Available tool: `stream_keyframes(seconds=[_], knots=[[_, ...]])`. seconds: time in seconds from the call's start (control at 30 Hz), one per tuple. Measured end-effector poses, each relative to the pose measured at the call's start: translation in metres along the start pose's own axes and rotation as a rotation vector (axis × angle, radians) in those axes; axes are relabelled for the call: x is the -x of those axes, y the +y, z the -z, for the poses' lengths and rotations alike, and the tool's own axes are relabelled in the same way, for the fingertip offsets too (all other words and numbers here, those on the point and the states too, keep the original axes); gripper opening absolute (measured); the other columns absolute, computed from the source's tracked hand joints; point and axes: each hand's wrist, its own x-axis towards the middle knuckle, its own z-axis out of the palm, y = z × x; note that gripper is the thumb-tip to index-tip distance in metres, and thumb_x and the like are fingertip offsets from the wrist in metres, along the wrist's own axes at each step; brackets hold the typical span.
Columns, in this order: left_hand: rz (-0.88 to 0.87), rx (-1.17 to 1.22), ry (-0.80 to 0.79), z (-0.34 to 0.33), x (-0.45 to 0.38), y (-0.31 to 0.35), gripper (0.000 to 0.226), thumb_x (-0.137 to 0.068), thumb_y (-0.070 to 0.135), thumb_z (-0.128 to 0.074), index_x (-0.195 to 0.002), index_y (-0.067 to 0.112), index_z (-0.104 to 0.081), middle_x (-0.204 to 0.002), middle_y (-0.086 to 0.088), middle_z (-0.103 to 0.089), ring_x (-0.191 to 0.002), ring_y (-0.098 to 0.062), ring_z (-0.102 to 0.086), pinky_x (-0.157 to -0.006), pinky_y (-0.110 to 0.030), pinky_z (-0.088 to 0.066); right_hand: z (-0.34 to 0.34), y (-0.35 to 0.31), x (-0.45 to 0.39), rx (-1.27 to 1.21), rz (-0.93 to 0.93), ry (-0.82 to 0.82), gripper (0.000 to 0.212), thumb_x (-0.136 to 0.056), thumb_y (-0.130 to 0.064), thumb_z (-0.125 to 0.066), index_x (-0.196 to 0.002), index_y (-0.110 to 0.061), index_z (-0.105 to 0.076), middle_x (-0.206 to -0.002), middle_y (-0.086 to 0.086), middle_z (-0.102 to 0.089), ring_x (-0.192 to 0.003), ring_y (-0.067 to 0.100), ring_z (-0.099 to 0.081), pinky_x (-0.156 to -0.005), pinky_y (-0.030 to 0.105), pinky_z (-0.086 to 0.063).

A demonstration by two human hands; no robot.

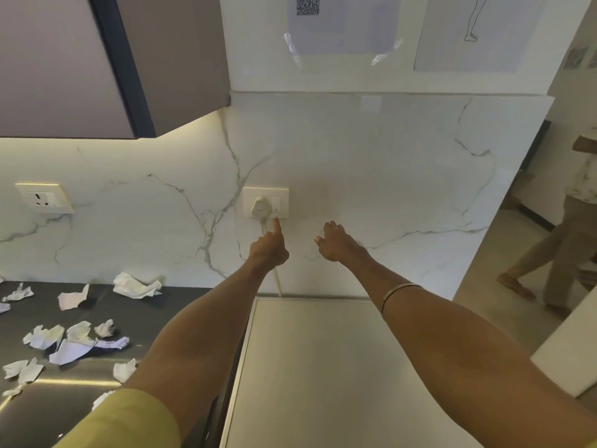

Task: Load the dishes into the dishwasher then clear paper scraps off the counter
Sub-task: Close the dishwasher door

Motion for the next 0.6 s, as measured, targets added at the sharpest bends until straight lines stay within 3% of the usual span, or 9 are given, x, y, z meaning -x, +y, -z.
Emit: stream_keyframes(seconds=[0.13, 0.2, 0.43, 0.6], knots=[[0.011, 0.021, -0.002, -0.007, -0.022, -0.003, 0.098, -0.09, 0.006, -0.052, -0.152, 0.018, 0.023, -0.1, -0.013, -0.054, -0.07, -0.027, -0.059, -0.073, -0.041, -0.056, -0.005, -0.002, -0.015, -0.014, 0.018, 0.028, 0.059, -0.105, -0.032, -0.036, -0.151, 0.001, -0.02, -0.16, 0.014, -0.018, -0.147, 0.031, -0.019, -0.114, 0.046, -0.03], [0.001, 0.011, -0.028, -0.011, -0.031, -0.002, 0.099, -0.092, 0.009, -0.053, -0.151, 0.017, 0.026, -0.104, -0.015, -0.056, -0.068, -0.023, -0.056, -0.071, -0.038, -0.055, -0.009, -0.001, -0.02, -0.013, 0.033, 0.038, 0.058, -0.105, -0.03, -0.037, -0.151, 0.001, -0.02, -0.161, 0.014, -0.015, -0.147, 0.031, -0.018, -0.114, 0.047, -0.029], [0.006, -0.116, -0.004, -0.016, -0.051, 0.001, 0.084, -0.098, 0.013, -0.047, -0.153, 0.005, 0.016, -0.136, -0.021, -0.05, -0.097, -0.03, -0.063, -0.083, -0.042, -0.053, -0.024, 0.007, -0.039, 0.028, 0.055, 0.051, 0.059, -0.105, -0.028, -0.037, -0.152, 0.001, -0.017, -0.163, 0.012, -0.009, -0.149, 0.031, -0.012, -0.116, 0.048, -0.025], [-0.013, -0.015, -0.049, -0.013, -0.046, -0.005, 0.097, -0.091, 0.005, -0.054, -0.153, 0.01, 0.02, -0.15, -0.021, -0.033, -0.105, -0.033, -0.06, -0.086, -0.043, -0.055, -0.033, 0.0, -0.035, 0.048, 0.06, 0.031, 0.059, -0.104, -0.029, -0.038, -0.152, 0.0, -0.018, -0.163, 0.012, -0.01, -0.148, 0.031, -0.013, -0.116, 0.049, -0.025]])
